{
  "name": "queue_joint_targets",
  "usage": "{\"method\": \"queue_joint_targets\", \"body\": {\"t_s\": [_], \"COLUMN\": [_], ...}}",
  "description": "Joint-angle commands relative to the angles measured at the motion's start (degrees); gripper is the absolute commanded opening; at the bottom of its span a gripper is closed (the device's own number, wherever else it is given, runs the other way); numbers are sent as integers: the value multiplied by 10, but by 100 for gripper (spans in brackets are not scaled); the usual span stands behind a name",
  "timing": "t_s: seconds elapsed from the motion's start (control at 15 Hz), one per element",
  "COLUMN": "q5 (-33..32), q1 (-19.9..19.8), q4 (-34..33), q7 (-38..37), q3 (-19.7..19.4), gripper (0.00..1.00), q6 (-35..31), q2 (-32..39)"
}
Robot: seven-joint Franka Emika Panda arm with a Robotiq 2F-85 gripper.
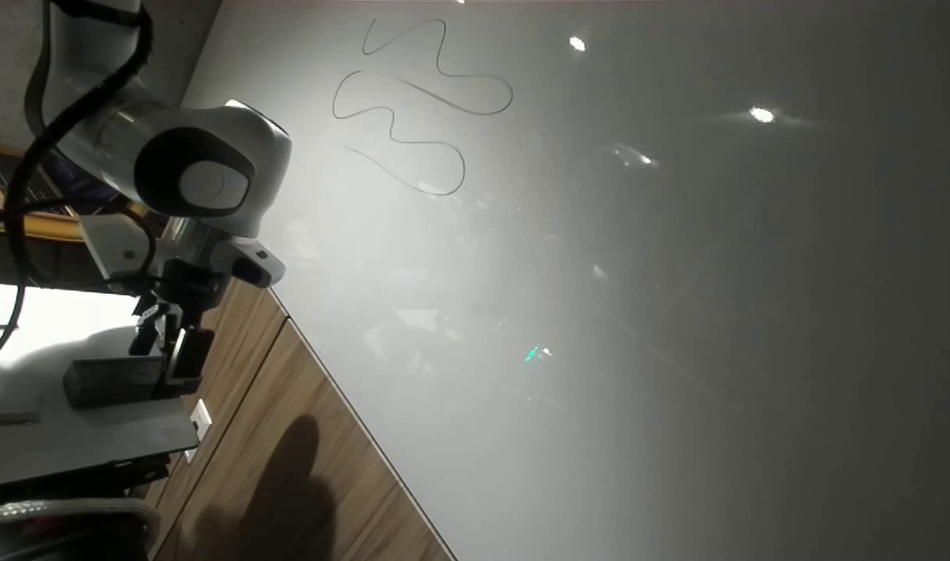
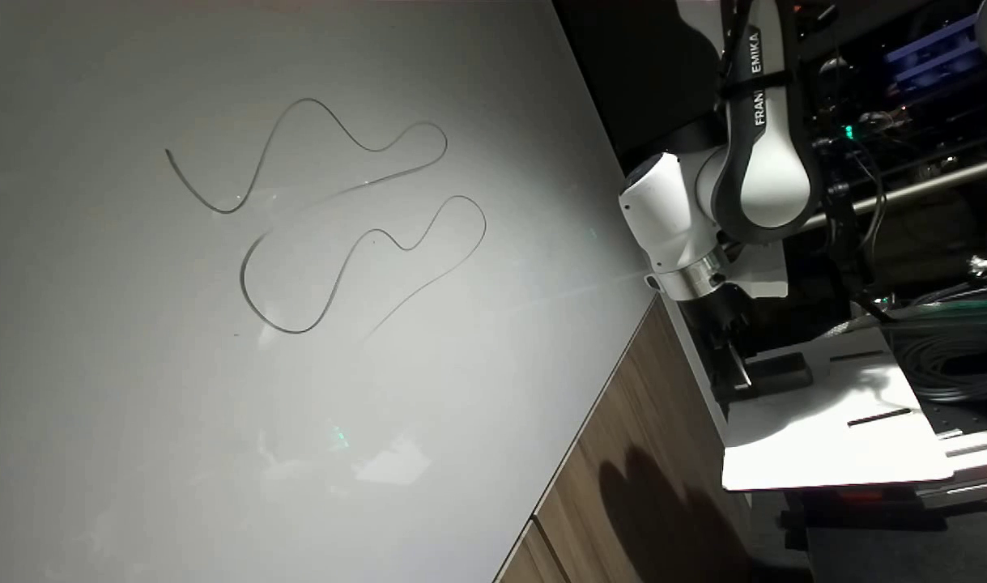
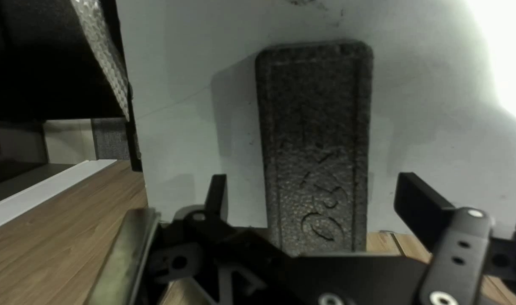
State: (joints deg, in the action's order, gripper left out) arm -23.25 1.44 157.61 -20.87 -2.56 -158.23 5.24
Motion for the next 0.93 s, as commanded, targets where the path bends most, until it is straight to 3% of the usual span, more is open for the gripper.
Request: {"method": "queue_joint_targets", "body": {"t_s": [0.0,0.47,0.53,0.6,0.87], "q5": [8,12,11,11,11], "q1": [5,3,3,3,3], "q4": [-1,-2,-2,-2,-3], "q7": [2,5,5,5,6], "q3": [-4,-5,-5,-5,-5], "gripper": [100,100,83,72,42], "q6": [2,3,2,2,2], "q2": [-10,-12,-12,-11,-10]}}
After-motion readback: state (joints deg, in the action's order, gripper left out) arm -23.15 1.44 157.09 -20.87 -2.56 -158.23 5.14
